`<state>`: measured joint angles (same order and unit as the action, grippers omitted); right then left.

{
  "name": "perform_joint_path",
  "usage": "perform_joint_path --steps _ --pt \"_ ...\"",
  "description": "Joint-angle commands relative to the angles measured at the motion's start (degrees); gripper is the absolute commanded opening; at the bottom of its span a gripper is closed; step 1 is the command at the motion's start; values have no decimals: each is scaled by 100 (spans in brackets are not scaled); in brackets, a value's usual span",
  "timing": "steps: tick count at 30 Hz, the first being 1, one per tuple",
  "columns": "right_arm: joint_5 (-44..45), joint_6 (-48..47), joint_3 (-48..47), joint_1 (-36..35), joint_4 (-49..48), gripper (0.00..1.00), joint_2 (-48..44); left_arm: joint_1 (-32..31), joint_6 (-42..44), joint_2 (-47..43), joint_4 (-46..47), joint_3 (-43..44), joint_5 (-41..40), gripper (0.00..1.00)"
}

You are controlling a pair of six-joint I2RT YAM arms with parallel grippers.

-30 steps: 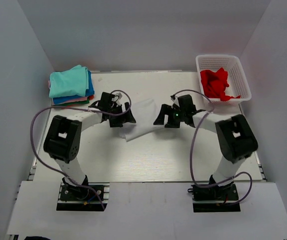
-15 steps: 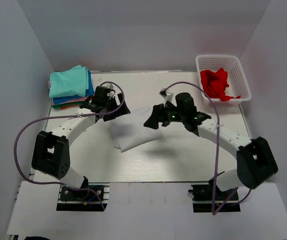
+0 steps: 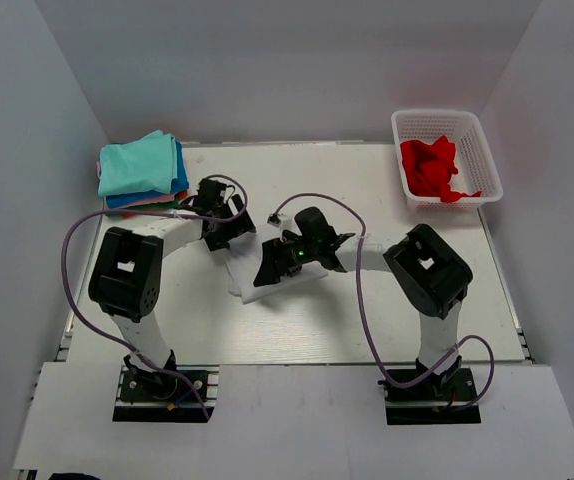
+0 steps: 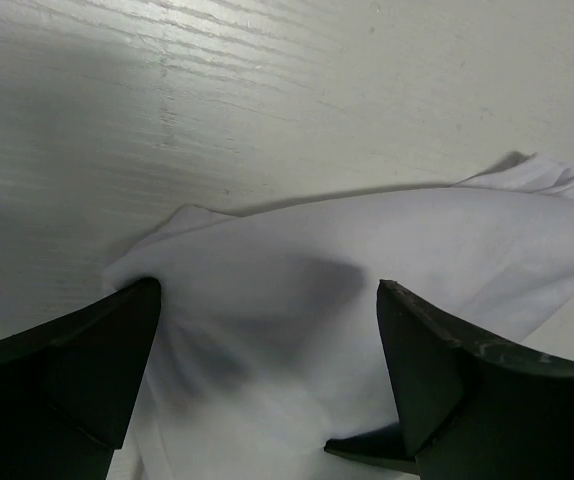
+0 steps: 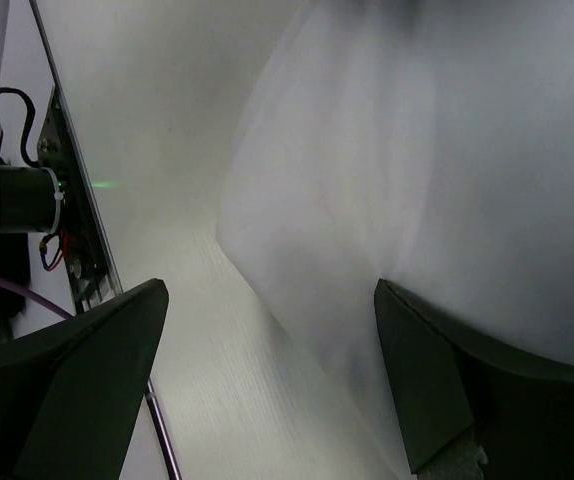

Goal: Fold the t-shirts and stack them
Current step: Fold the long partially folded tshirt into a neat square, then put the neatly folded tshirt into the corner of the board with the left arm

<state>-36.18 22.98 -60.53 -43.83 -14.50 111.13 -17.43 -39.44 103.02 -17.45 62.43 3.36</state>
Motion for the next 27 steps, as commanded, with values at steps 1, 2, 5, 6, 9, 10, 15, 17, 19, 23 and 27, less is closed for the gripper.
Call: perform_joint_path --steps 1,2,5,6,9,10,15,17,19,23,27 --pt "436 -48 428 24 175 90 -100 82 -108 148 -207 -345 -81 100" --pt "472 -83 463 24 219 90 -170 82 -108 78 -206 -346 -11 100" --pt "446 -215 394 15 237 90 -468 82 207 16 -66 -110 156 100" --pt "437 -250 315 24 290 90 -652 82 339 -62 -65 -4 209 100" --pt "638 -356 148 77 238 90 -1172 -41 700 -291 -118 462 52 100" --pt "917 -147 112 138 98 90 -1234 -41 701 -413 -118 628 -79 100" --pt "1658 276 -213 481 -290 90 -1305 73 754 -827 -240 841 -212 100" --pt "1536 417 -292 744 -439 90 -1103 12 754 -950 -328 788 -502 100" --pt "1308 558 -520 928 -579 90 -657 12 614 -1082 -461 543 -502 100" --pt "790 1031 -854 1148 -817 90 92 73 428 -1363 -540 -186 -362 100" --pt "507 1428 -890 1298 -1150 90 917 12 306 -1601 -487 -1030 -107 100"
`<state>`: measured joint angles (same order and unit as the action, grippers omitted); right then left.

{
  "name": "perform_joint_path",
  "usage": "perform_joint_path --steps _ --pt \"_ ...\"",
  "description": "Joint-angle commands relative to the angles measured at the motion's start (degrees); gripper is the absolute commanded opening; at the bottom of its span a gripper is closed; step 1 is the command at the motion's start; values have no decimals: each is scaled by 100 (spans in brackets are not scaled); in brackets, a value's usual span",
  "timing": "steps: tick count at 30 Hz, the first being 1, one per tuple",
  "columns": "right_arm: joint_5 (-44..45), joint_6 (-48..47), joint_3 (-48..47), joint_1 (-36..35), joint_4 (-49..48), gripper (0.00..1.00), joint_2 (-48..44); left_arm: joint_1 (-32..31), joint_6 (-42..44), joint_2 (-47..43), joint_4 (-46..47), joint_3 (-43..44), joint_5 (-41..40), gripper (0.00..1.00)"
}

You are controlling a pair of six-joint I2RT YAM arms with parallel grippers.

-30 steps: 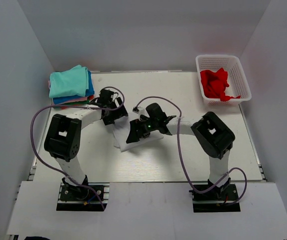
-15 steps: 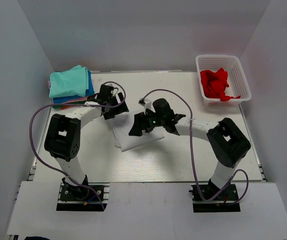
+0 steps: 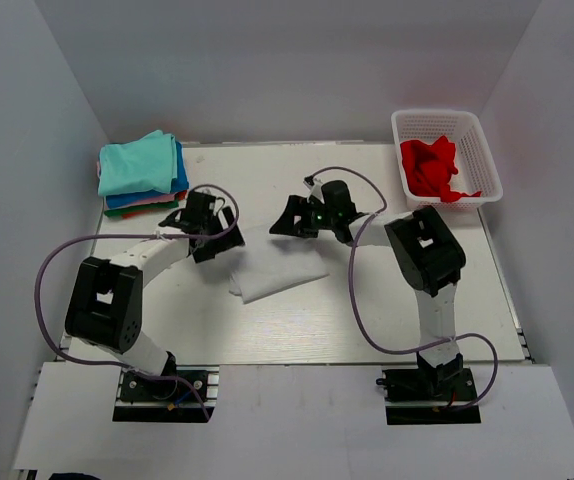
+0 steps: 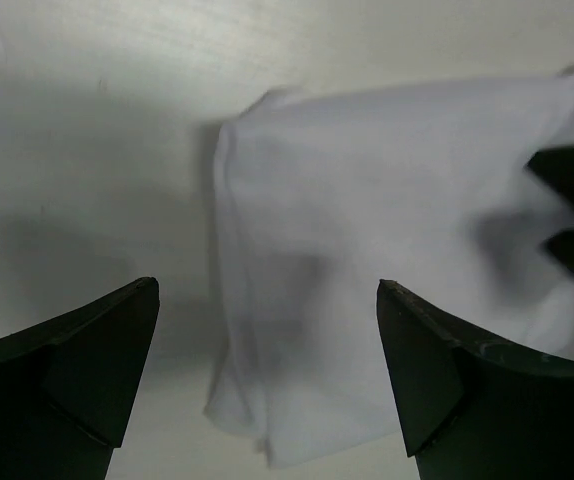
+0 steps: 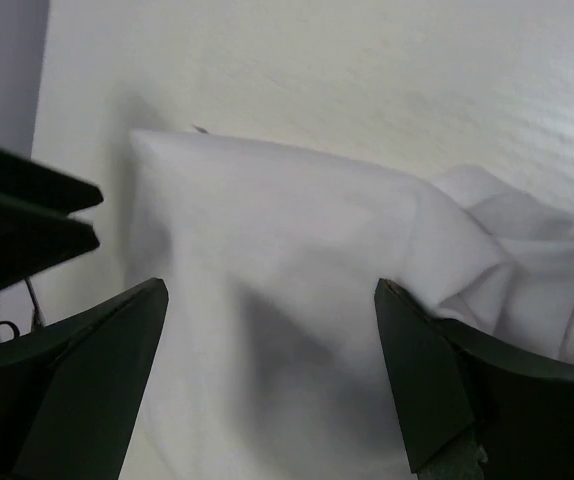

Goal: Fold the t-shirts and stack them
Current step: Put the neatly folded tshirt into the corner of the board with the left arm

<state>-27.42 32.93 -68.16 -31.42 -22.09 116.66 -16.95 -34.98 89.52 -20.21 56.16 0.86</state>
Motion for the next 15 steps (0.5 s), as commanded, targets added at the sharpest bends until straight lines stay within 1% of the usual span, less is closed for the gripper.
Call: perform_joint_path --steps 1,4,6,7,9,10,11,13,14,15 --pt "-352 460 -119 74 -419 90 418 -36 -140 -320 -212 -500 81 100" --pt "-308 469 -118 110 -384 90 472 -89 -211 -321 -125 -773 308 100" --pt "-212 330 -92 110 -297 90 367 -89 -211 -137 51 -852 519 100" --pt "-194 294 -66 127 -235 90 131 -89 -211 -75 156 -922 520 100" --pt "-45 92 -48 127 -77 90 -46 -89 -211 57 244 -993 573 99" --pt "-9 65 30 110 -24 90 -238 -89 -211 205 358 -1063 686 96" --pt "87 -14 22 136 2 90 -423 -141 -211 268 473 -1150 870 91" --pt "228 -111 127 127 125 90 -767 -203 -211 505 824 -1222 1143 83" --pt "254 -85 145 145 152 90 -863 -203 -211 601 886 -1222 1144 75" --pt "246 -93 180 162 169 90 -1038 -256 -211 698 887 -1222 1222 72"
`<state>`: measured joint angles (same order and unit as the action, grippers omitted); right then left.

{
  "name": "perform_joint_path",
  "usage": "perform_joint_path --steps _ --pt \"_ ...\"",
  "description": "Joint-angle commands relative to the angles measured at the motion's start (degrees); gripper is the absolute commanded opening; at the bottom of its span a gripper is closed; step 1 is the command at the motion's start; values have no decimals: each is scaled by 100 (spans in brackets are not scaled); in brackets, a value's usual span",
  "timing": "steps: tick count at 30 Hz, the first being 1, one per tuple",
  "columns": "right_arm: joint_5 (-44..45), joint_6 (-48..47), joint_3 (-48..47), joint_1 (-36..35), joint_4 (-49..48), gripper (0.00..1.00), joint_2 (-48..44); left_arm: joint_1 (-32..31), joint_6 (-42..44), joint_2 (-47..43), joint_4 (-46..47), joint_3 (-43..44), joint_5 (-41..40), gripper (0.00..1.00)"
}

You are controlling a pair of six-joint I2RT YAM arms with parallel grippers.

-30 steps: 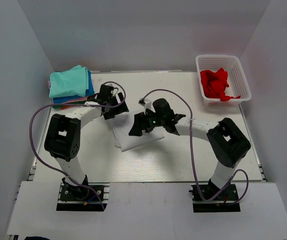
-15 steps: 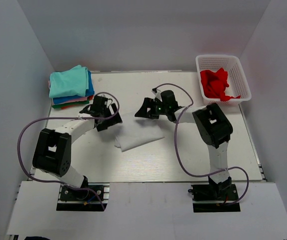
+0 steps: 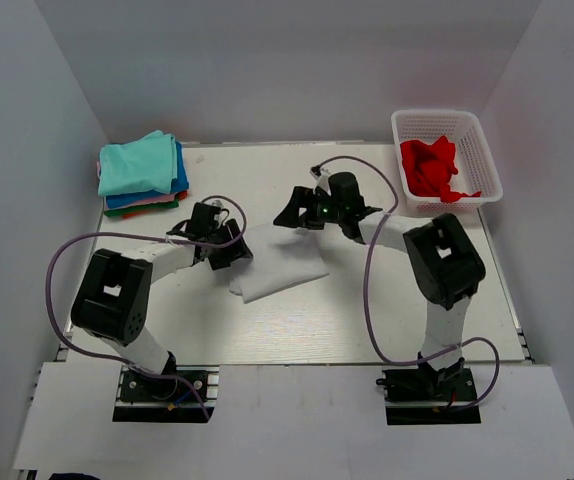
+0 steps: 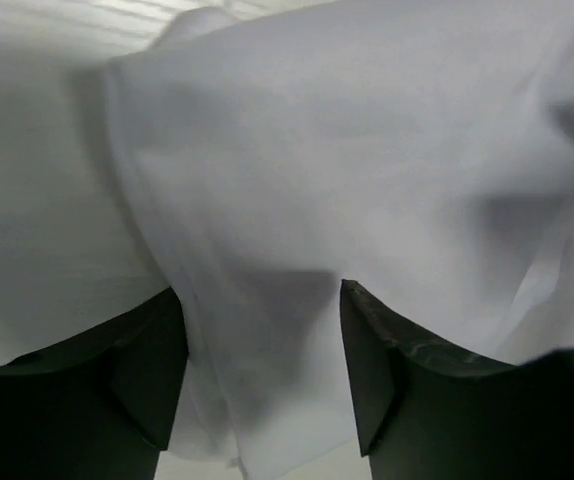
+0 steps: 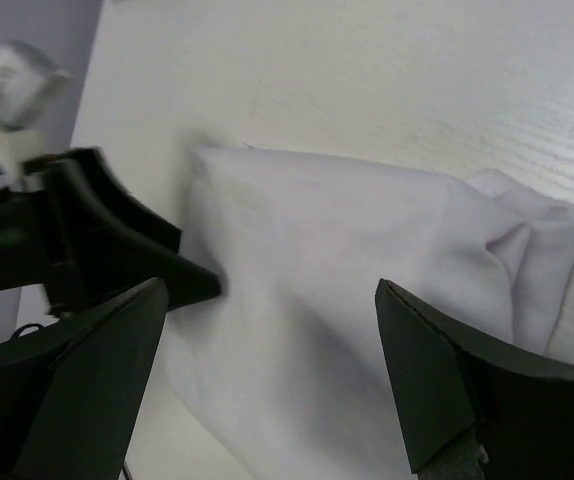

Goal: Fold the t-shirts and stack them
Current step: Put the neatly folded tshirt into the corner of the board with the left arm

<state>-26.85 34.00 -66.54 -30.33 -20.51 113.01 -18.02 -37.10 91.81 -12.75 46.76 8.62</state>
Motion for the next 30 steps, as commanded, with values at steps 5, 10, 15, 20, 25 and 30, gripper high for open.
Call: perform_joint_path --steps 5,10,15,20,25,30 --pt "215 -359 264 237 311 90 -1393 -263 115 751 607 -282 632 30" --pt "487 -394 870 474 355 90 -2246 -263 510 891 46 646 -234 0" --pt "1050 -648 1467 624 592 90 -3212 -263 1423 891 -1077 2150 -774 0" --pt "1322 -868 1803 721 1022 90 -3742 -88 2619 1066 -1729 3671 -1054 0" --pt "1534 -1000 2075 782 1234 90 -4252 -88 3463 1488 -2503 4990 -1967 0" --pt "1823 -1106 1988 809 1664 90 -4533 17 4149 2137 -3153 6333 -2802 0"
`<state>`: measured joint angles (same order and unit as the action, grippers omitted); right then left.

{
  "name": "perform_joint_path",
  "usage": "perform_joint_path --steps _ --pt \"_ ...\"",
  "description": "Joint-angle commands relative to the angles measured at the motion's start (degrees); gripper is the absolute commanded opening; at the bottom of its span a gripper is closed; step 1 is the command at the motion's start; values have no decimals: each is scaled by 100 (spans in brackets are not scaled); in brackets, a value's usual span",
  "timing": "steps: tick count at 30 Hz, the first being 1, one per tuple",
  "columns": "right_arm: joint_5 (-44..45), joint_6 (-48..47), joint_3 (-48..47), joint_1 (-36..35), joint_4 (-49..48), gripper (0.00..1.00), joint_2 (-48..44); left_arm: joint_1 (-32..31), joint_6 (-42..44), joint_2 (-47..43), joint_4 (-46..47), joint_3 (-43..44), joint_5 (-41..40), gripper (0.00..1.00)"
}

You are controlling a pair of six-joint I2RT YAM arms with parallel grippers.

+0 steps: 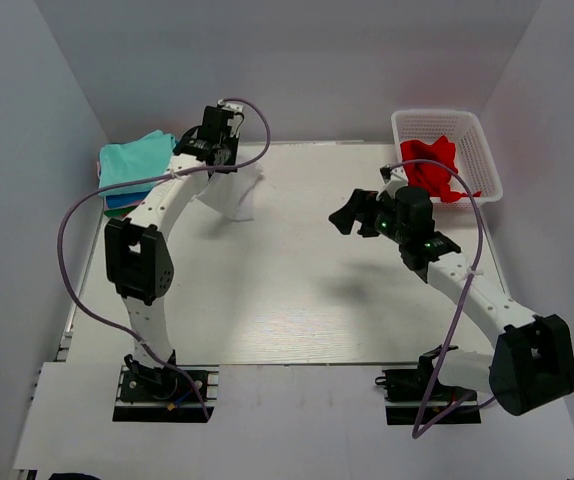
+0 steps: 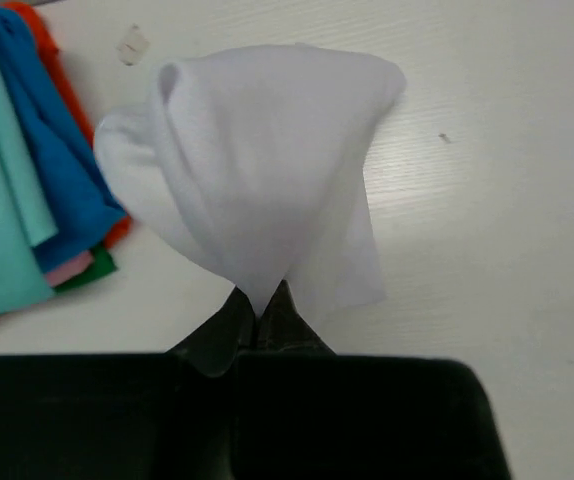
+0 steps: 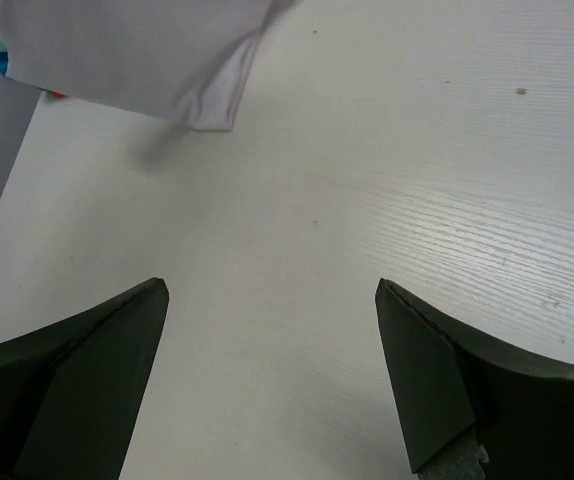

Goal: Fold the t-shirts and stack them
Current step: Put the neatly folded tshirt into the corner of the board with the left arm

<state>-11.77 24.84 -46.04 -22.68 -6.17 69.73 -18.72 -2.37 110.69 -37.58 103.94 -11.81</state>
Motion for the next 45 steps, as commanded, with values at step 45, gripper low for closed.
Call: perform_joint_path --steps 45 --pt "483 73 -28 18 1075 90 -250 2303 1433 575 137 2543 -1314 0"
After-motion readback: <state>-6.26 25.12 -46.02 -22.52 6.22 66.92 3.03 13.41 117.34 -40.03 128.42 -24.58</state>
